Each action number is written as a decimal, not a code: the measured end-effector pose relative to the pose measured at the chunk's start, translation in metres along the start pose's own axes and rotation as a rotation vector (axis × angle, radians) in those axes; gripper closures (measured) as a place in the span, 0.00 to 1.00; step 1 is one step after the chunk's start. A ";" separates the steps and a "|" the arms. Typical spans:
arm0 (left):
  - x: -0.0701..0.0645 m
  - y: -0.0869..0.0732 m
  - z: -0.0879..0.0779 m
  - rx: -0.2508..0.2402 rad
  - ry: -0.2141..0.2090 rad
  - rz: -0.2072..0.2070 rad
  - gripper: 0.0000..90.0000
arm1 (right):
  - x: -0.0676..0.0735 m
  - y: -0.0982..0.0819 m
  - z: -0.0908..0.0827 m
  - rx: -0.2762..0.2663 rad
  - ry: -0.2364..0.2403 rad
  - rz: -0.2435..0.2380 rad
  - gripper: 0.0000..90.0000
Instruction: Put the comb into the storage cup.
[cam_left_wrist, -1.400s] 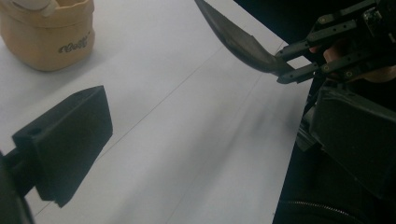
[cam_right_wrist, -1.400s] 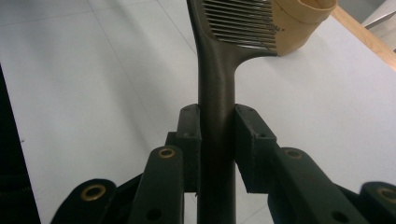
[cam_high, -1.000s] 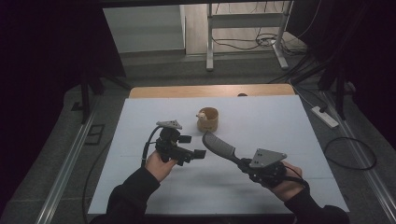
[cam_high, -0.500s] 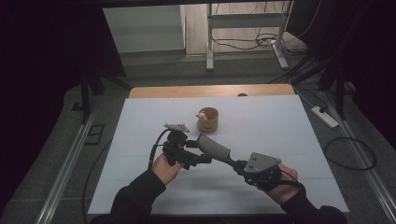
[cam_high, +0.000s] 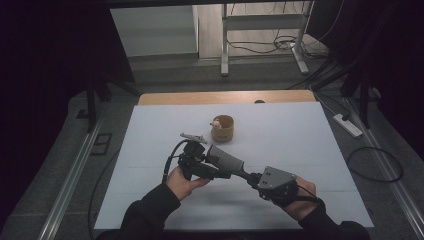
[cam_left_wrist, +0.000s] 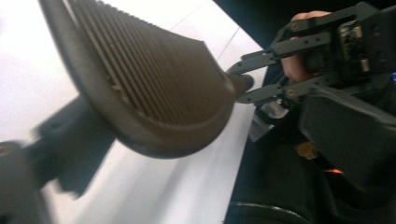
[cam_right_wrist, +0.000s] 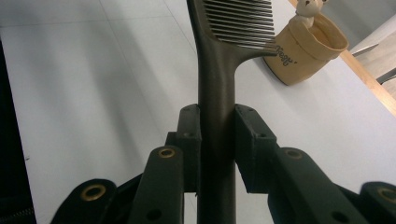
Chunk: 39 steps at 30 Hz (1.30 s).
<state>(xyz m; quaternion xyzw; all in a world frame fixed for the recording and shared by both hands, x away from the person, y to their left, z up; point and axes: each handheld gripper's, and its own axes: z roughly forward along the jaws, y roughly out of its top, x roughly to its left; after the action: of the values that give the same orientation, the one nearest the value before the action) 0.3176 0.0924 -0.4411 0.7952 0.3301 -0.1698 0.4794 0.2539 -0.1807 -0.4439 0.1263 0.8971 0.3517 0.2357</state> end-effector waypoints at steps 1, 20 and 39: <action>0.001 0.000 -0.001 -0.001 -0.015 -0.002 0.21 | 0.000 0.000 0.000 0.000 -0.002 -0.002 0.81; 0.012 -0.007 -0.004 -0.034 -0.153 -0.170 0.92 | 0.001 -0.002 0.002 -0.004 -0.027 -0.026 0.80; 0.009 -0.005 -0.010 -0.041 -0.103 -0.120 0.92 | -0.007 -0.003 0.003 -0.031 0.041 0.108 0.61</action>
<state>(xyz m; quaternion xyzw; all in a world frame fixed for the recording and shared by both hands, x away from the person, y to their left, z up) 0.3202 0.1059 -0.4446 0.7543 0.3555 -0.2320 0.5008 0.2610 -0.1844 -0.4456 0.1639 0.8881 0.3802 0.1999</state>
